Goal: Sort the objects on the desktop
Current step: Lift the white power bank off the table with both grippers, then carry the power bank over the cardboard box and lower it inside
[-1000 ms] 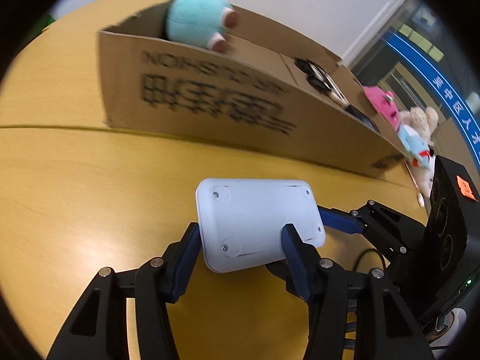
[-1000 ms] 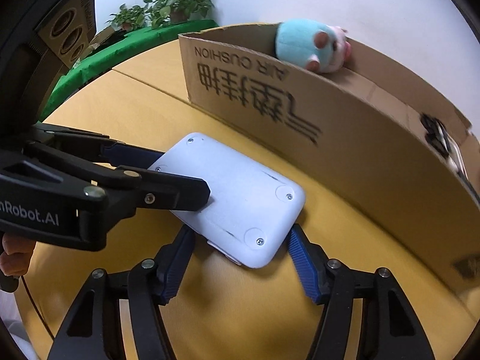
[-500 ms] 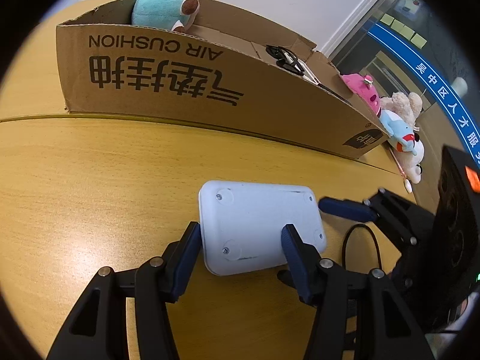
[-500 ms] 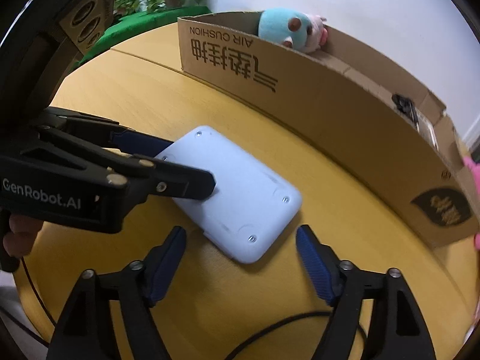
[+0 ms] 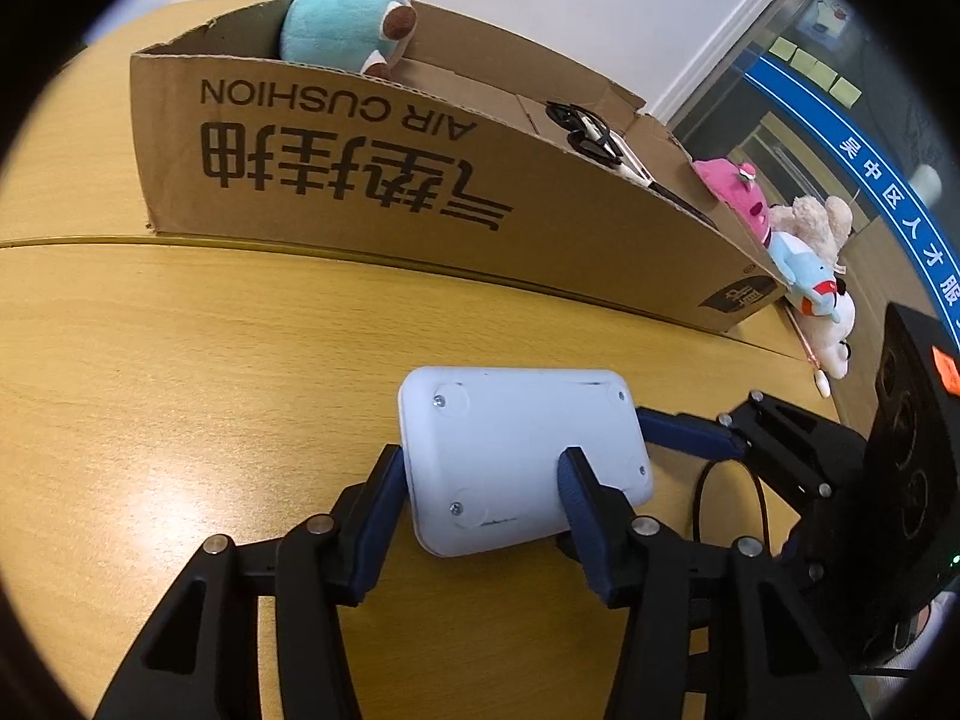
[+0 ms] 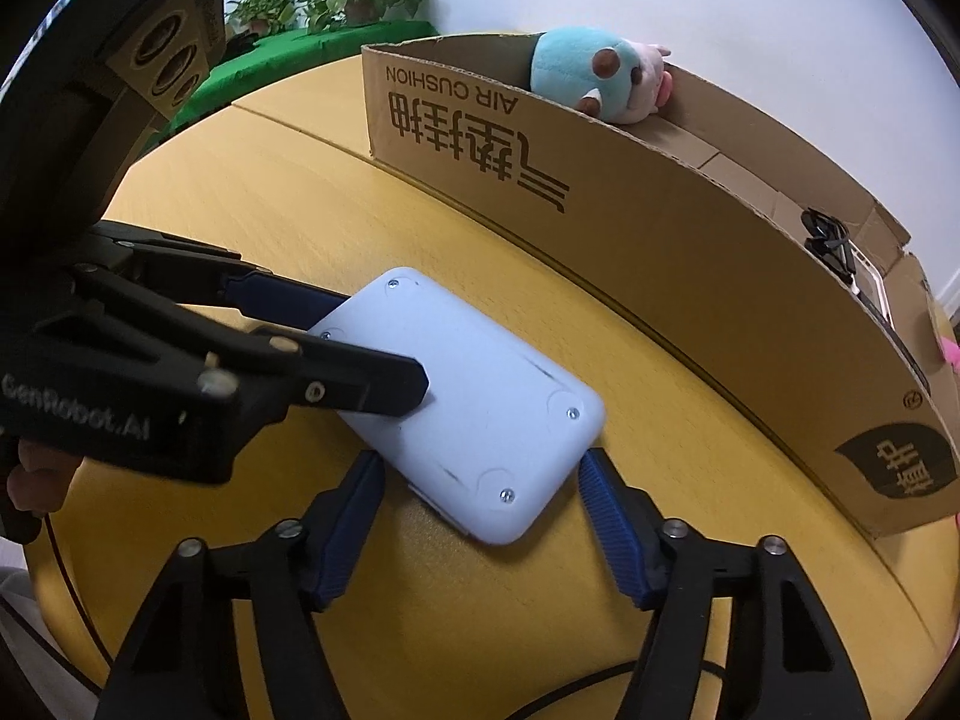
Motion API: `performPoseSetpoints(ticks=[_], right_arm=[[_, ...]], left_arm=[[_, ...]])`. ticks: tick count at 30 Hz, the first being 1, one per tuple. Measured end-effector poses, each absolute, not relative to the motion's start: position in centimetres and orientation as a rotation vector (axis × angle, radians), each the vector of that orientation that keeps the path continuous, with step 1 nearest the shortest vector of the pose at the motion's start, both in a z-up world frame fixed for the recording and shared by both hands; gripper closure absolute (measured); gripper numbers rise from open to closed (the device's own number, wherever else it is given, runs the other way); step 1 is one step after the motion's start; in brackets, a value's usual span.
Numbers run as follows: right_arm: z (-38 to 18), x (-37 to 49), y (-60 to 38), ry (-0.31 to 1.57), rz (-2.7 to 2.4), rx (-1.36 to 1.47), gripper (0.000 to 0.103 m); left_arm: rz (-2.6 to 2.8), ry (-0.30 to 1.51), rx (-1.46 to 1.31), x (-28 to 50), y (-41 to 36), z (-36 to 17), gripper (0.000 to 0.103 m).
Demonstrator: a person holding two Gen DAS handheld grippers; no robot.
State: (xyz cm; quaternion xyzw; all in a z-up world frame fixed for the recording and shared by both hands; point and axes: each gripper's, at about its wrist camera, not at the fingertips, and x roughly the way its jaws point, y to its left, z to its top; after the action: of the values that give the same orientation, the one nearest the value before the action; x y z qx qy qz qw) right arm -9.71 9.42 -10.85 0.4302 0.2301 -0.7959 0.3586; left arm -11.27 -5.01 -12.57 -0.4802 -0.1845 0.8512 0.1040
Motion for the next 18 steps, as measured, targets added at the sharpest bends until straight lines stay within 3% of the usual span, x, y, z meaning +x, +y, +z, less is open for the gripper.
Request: performPoseSetpoints(ticks=[4,12,18], right_arm=[[-10.8,-9.4,10.0,0.568,-2.055,1.114,0.047],[-11.3,-10.4,9.9,0.579,-2.060,1.161,0.041],[-11.1,-10.0,9.4,0.599,-2.076,1.129,0.047]], left_arm=[[2.528,-0.529,-1.408,-11.0,-4.6,-12.5,0.054],[2.499,-0.572,-1.395,-11.1,-4.3,-12.9,0.055],[2.547,-0.563,-1.368,-11.0,-5.1,-12.3,0.061]])
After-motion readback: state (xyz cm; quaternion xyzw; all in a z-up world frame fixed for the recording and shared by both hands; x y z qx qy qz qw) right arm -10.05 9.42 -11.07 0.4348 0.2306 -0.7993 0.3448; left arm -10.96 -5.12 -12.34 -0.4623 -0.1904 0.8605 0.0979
